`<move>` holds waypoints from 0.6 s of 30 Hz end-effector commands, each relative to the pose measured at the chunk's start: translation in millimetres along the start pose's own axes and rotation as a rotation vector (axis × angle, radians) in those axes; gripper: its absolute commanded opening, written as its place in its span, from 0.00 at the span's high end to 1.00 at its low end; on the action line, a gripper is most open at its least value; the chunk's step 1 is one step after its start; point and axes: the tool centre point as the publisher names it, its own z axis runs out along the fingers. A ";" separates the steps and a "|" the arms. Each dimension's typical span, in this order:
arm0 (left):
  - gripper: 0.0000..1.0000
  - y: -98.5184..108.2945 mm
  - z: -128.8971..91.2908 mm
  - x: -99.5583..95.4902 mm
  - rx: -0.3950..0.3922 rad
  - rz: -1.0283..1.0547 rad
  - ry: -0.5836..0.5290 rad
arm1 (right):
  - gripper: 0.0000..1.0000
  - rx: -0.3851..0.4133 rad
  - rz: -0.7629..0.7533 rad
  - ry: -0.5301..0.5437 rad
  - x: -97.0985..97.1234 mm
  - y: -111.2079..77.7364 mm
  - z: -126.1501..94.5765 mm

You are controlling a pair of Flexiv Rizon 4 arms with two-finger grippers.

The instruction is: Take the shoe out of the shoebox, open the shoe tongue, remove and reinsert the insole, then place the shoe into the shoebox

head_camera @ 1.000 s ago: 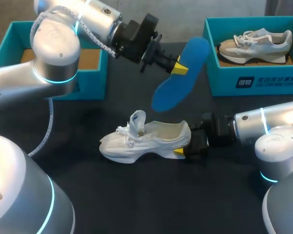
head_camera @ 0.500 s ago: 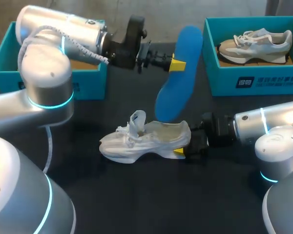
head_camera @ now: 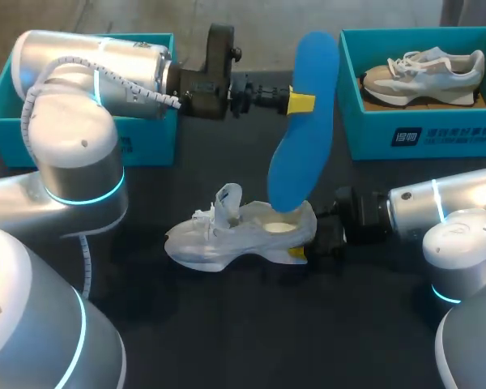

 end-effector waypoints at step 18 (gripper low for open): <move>1.00 -14.2 1.6 19.0 0.040 -0.056 -0.016 | 1.00 0.005 0.001 0.000 -1.6 -1.5 2.3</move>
